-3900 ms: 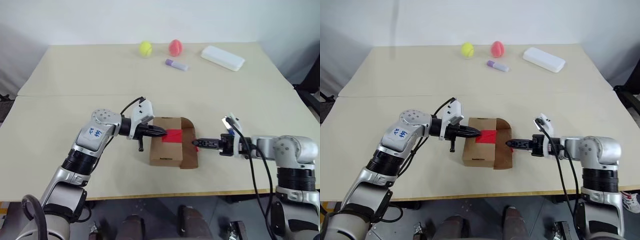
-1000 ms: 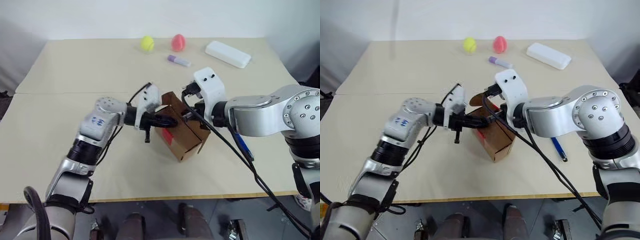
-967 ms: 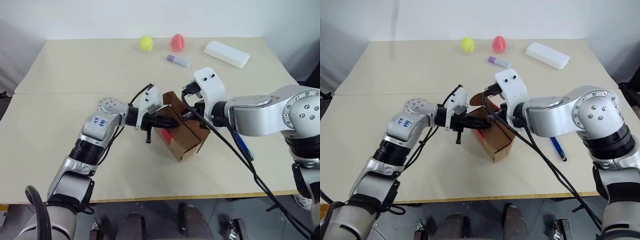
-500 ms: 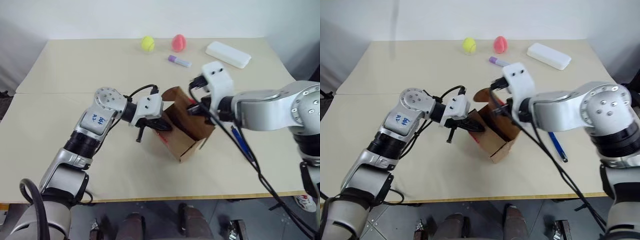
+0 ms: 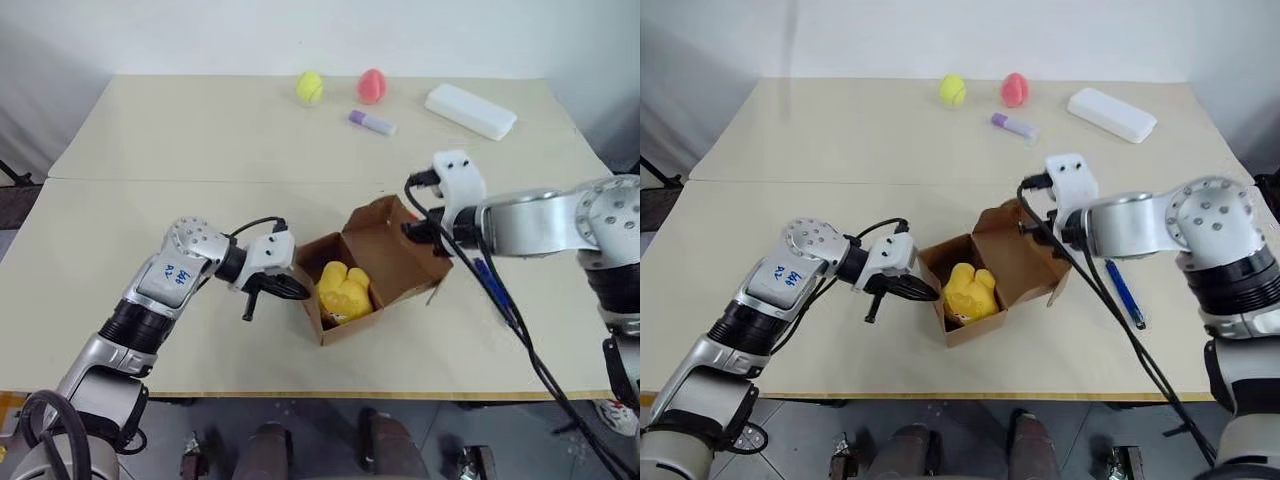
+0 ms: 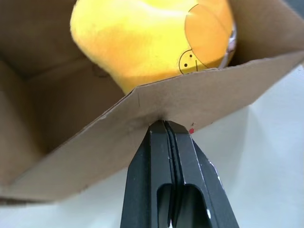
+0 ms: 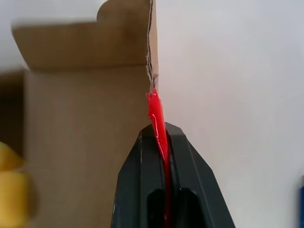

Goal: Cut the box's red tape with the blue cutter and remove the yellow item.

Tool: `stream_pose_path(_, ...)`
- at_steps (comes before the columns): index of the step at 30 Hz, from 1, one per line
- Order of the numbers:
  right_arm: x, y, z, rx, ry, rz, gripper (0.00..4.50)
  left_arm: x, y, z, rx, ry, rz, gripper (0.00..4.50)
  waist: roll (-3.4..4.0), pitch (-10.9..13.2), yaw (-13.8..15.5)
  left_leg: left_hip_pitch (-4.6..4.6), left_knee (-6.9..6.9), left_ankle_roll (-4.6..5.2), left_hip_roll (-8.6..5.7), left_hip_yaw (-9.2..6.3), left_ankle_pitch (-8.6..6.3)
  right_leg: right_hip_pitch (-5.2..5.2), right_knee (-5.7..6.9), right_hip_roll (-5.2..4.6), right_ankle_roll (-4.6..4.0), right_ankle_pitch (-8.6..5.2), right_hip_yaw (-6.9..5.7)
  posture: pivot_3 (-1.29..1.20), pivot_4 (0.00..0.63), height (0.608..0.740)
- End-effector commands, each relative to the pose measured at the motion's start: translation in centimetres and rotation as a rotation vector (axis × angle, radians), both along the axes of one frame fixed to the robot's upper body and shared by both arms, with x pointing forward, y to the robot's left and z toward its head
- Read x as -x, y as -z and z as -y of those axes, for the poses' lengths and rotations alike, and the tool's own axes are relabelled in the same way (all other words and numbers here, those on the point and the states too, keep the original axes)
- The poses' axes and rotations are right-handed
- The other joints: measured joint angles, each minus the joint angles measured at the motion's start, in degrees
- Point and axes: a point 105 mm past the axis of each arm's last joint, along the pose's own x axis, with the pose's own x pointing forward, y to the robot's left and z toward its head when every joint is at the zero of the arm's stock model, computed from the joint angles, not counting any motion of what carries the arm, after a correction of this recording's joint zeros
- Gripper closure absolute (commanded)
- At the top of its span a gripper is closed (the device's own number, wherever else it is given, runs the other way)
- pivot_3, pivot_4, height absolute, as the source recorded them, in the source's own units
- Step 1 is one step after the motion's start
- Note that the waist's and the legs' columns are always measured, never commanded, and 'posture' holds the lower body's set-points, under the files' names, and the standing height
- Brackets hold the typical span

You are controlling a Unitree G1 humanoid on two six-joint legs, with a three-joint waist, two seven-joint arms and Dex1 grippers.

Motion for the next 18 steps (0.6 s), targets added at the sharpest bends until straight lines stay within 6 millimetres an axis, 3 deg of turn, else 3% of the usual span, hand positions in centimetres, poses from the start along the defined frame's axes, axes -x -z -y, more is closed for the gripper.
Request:
stream_pose_path(1,0.3,0.9,0.4,-0.039,0.028,-0.025,4.48,-0.7,-0.4,0.7,0.032,-0.031,0.062,4.5,0.0,0.0,0.1,0.01,-0.02,0.0,0.01,-0.02,0.0,0.0,0.01,0.0,0.0,0.0,-0.04,0.0,0.15,0.74)
stream_pose_path(8,0.4,2.7,0.5,-0.047,0.035,0.031,4.48,-2.7,-0.5,1.2,0.094,-0.082,0.088,4.5,0.0,0.0,-0.1,0.03,-0.02,0.02,0.01,0.05,-0.01,0.01,-0.04,0.01,0.05,0.02,-0.06,0.0,0.15,0.74)
stream_pose_path(11,0.4,3.0,0.4,-0.079,0.03,0.088,3.79,-3.4,-0.6,1.0,0.113,-0.122,0.047,4.5,0.0,0.0,-0.1,0.05,-0.01,0.02,0.01,0.07,-0.01,0.01,-0.03,0.01,0.07,0.04,-0.05,0.0,0.15,0.74)
stream_pose_path(17,0.8,1.4,0.4,-0.094,-0.042,0.233,1.85,-4.2,-2.2,0.6,0.17,-0.17,0.02,3.09,0.0,0.0,-0.1,0.05,0.0,0.02,0.0,0.08,-0.01,0.01,-0.01,0.02,0.1,0.05,-0.04,0.0,0.15,0.74)
stream_pose_path(18,0.8,1.1,0.8,-0.089,-0.045,0.253,1.83,-4.3,-2.7,0.6,0.186,-0.176,0.017,3.05,0.0,0.0,-0.1,0.05,0.0,0.02,0.0,0.09,-0.01,0.01,-0.02,0.02,0.1,0.06,-0.04,0.0,0.15,0.74)
